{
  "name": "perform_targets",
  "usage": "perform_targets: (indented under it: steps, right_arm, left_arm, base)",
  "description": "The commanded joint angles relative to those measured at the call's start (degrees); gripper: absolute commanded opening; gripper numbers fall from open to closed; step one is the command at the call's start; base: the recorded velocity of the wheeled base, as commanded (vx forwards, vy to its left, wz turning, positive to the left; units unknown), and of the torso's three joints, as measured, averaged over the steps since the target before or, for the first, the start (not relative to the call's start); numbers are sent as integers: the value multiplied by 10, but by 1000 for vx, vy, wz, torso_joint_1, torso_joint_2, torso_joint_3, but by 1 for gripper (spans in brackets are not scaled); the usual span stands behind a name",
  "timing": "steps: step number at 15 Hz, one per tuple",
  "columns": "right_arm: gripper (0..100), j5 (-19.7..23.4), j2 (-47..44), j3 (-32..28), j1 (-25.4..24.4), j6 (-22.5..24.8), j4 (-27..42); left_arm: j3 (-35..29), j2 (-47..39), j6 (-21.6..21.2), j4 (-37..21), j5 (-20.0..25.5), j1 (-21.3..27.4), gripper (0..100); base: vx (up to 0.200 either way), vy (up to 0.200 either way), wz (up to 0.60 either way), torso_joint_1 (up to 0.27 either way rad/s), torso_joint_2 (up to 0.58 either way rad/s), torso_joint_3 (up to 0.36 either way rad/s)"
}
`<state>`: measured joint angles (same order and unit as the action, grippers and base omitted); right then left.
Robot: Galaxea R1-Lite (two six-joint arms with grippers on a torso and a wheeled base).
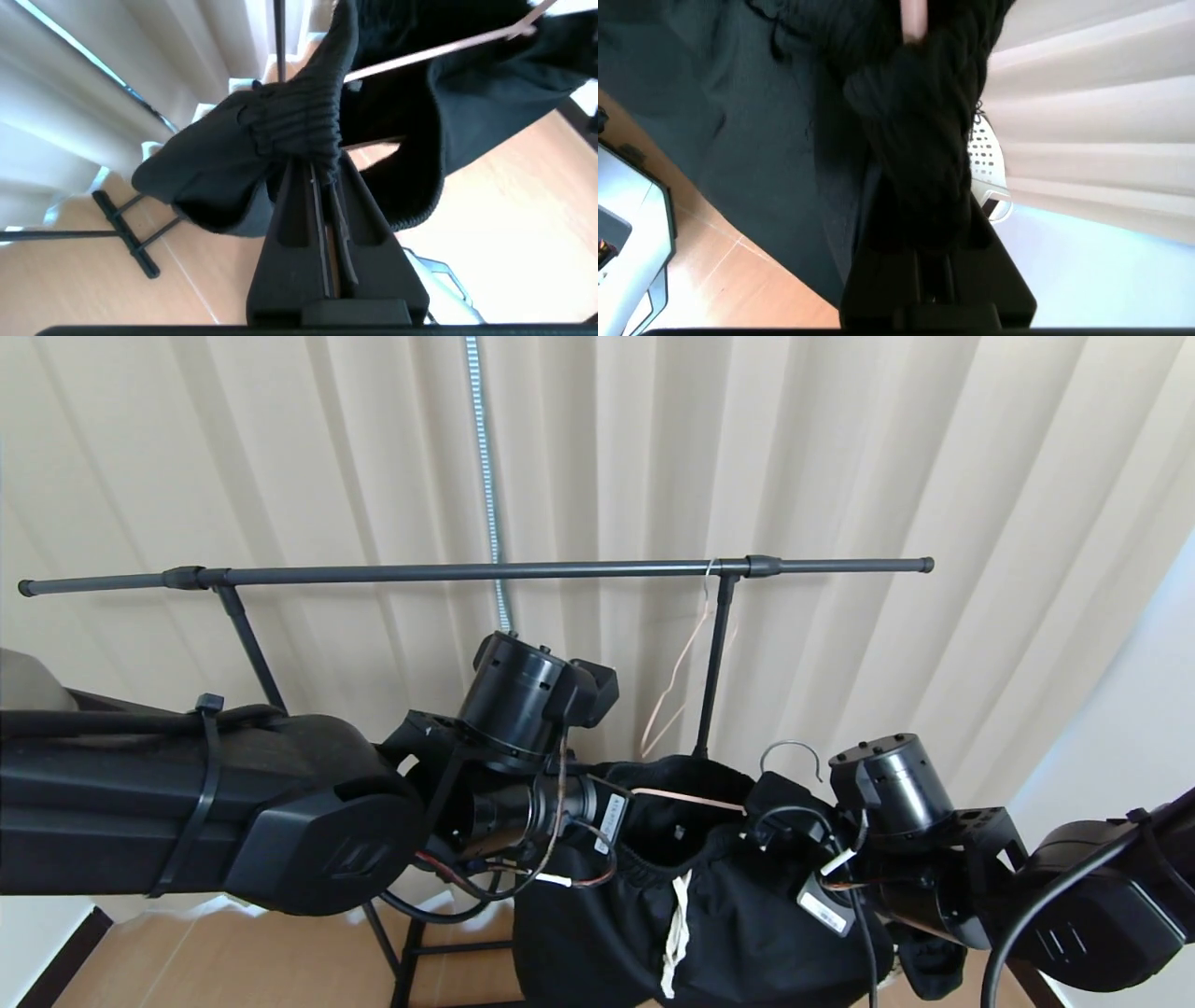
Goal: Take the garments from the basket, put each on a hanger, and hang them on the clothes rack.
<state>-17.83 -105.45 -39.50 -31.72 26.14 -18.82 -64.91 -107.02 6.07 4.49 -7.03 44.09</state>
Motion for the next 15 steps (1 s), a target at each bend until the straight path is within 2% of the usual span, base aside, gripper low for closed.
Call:
perform_targets:
  steps: [1, 3, 6, 9, 15]
  right_arm:
    - [0, 0, -13, -1, -3, 1, -1]
    - [0, 0, -27, -6, -3, -2, -2]
    - [0, 1, -31, -10, -3, -34, -38]
    - [0, 2, -30, -11, -4, -39, -39]
    - [0, 1, -26, -17, -31, -85, -60]
  left_arm:
    - [-3, 1, 1, 1, 1, 5, 0]
    - [-7, 1, 2, 1, 4, 12, 0]
    - [-7, 0, 3, 1, 4, 20, 0]
    - [-8, -1, 3, 2, 4, 28, 0]
    - [-9, -21, 8, 4, 4, 45, 0]
  base:
    - [0, 0, 0, 0, 0, 0]
    - [0, 0, 0, 0, 0, 0]
    - [0, 0, 0, 0, 0, 0]
    - [0, 0, 0, 0, 0, 0]
    - [0, 0, 0, 0, 0, 0]
